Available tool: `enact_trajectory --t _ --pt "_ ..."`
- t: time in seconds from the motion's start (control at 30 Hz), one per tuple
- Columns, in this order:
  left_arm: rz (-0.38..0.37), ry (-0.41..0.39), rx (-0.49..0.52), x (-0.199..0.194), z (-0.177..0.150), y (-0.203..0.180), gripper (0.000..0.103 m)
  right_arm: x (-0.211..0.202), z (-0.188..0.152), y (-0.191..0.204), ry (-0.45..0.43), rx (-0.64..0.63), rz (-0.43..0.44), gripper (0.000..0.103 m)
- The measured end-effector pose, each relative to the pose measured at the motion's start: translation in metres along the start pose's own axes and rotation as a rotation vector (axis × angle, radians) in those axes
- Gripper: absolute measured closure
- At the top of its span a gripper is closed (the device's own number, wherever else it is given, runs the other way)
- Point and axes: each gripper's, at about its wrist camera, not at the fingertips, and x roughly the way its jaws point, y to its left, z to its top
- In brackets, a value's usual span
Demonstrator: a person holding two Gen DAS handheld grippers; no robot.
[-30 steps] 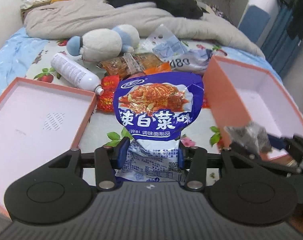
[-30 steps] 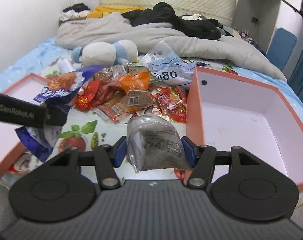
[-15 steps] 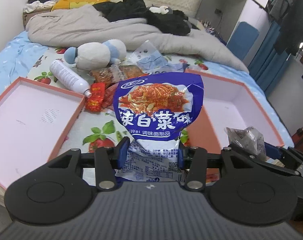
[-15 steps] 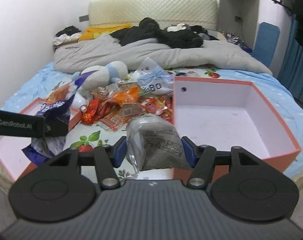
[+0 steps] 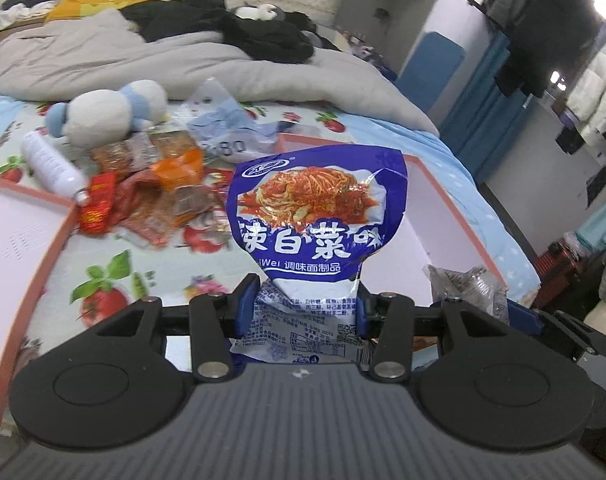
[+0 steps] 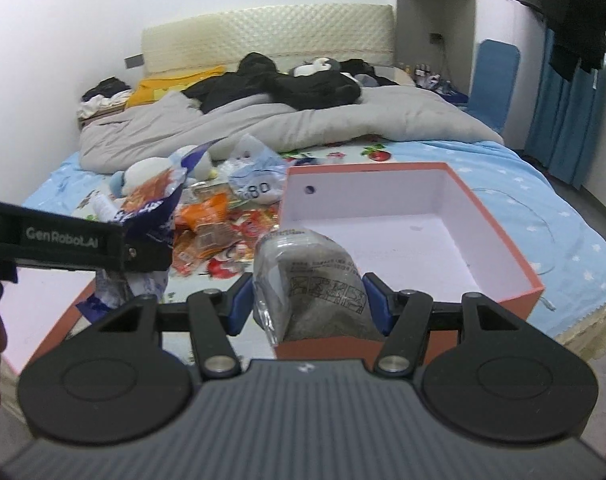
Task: Organize snacks
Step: 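Carry both packets over the open box with both tools, then open both tools to drop the packets into the box, then withdraw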
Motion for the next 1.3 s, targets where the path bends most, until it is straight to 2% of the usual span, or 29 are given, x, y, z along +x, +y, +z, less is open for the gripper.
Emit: enact_trajectory --t 0.2,0.43,0.83,0.9,1.13,1.27,1.3 --pt "-0.036 0.029 0.034 0.039 0.025 -0.027 0.051 0.023 0.012 -0.033 0.019 0.037 -0.031 0.042" --pt "-0.082 0.079 0.09 0.106 0.057 -0.061 0.051 0.064 0.031 -0.072 0.04 0.053 -0.071 0.042" --pt "-0.079 0.191 0.187 0.219 0.09 -0.088 0.051 0.147 0.031 -0.122 0.164 0.135 -0.061 0.041" --pt "-0.073 0.203 0.174 0.232 0.093 -0.087 0.051 0.155 0.027 -0.127 0.186 0.155 -0.061 0.041" --pt "-0.077 0.25 0.154 0.252 0.089 -0.083 0.05 0.173 0.021 -0.142 0.222 0.186 -0.064 0.041" --pt "-0.065 0.247 0.147 0.249 0.086 -0.081 0.037 0.172 0.023 -0.139 0.22 0.143 -0.054 0.039" --pt "-0.058 0.233 0.139 0.245 0.087 -0.08 0.033 0.17 0.023 -0.138 0.217 0.131 -0.062 0.034"
